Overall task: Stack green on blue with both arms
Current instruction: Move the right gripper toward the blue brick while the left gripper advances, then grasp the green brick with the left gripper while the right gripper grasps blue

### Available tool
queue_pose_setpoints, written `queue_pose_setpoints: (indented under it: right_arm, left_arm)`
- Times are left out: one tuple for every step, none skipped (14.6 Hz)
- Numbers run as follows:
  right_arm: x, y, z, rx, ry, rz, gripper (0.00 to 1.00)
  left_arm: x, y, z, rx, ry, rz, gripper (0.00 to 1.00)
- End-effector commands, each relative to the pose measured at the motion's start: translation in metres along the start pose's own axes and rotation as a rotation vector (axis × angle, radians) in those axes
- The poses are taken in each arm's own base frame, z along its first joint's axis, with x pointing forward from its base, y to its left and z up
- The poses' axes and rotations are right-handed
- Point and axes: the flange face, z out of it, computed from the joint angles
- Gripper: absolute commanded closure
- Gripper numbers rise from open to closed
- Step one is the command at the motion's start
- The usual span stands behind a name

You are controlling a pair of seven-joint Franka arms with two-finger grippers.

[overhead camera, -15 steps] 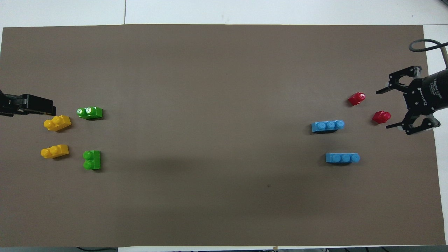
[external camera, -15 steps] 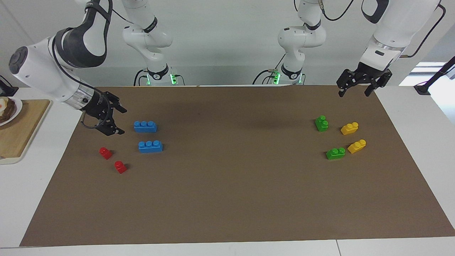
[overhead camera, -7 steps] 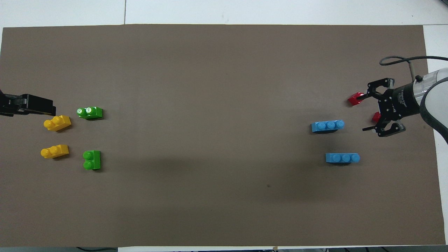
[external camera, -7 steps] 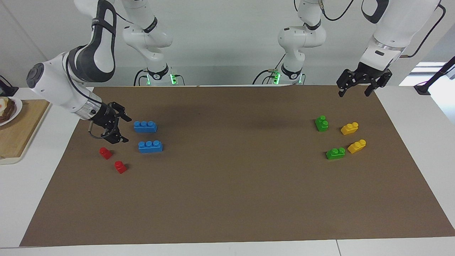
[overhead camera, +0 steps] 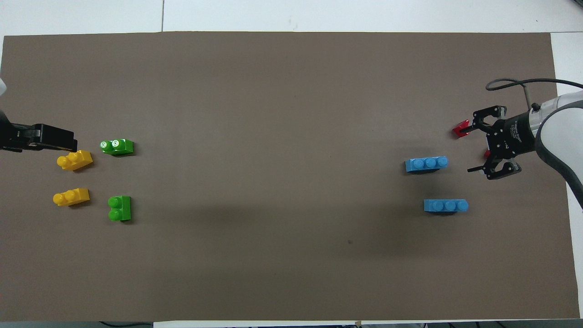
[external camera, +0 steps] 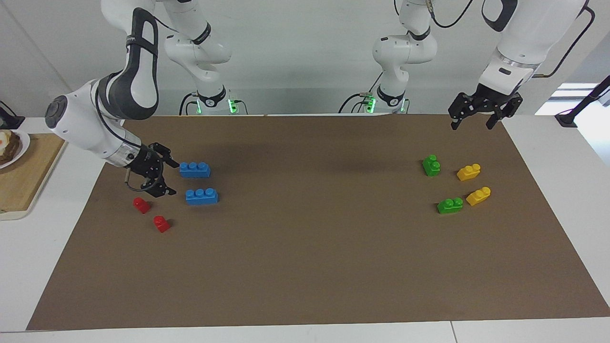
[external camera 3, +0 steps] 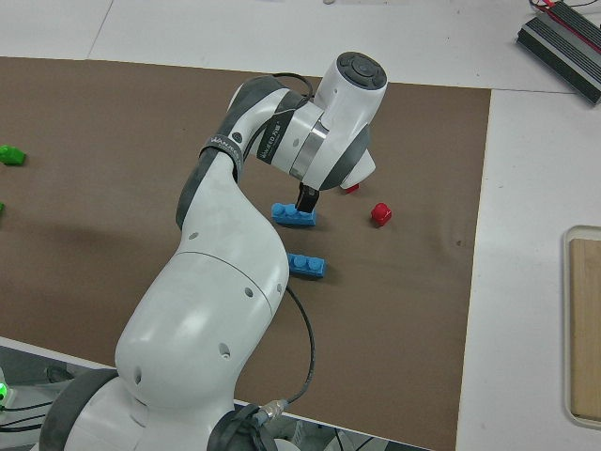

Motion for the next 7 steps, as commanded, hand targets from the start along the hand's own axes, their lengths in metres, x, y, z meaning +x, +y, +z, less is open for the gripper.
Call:
queue_pose_setpoints:
  right_arm:
    - [0.006,0.000,0.013,0.031,-0.038,0.003,0.03]
    - [0.007,0.000,0.018,0.036,-0.036,0.000,0.03]
    - [0.007,0.001,0.021,0.039,-0.032,0.001,0.03]
    - [0.009,0.001,0.024,0.042,-0.029,0.003,0.03]
    - [0.009,0.001,0.028,0.057,-0.037,0.012,0.03]
    - [0.011,0.002,0.034,0.067,-0.042,0.024,0.03]
    - [0.009,0.003,0.038,0.070,-0.041,0.021,0.03]
  left_arm:
    - [-0.021,-0.005,0.014,0.017,-0.039,-0.009,0.00]
    - [-0.033,-0.003,0.029,0.018,-0.058,-0.004,0.00]
    - [-0.043,-0.002,0.041,0.020,-0.058,-0.004,0.00]
    - [-0.048,-0.002,0.051,0.021,-0.025,-0.004,0.00]
    - [-0.053,-0.004,0.063,0.022,0.009,-0.006,0.00]
    - [-0.056,-0.006,0.078,0.022,0.021,-0.010,0.00]
    - [-0.057,-0.014,0.092,0.021,0.014,-0.020,0.00]
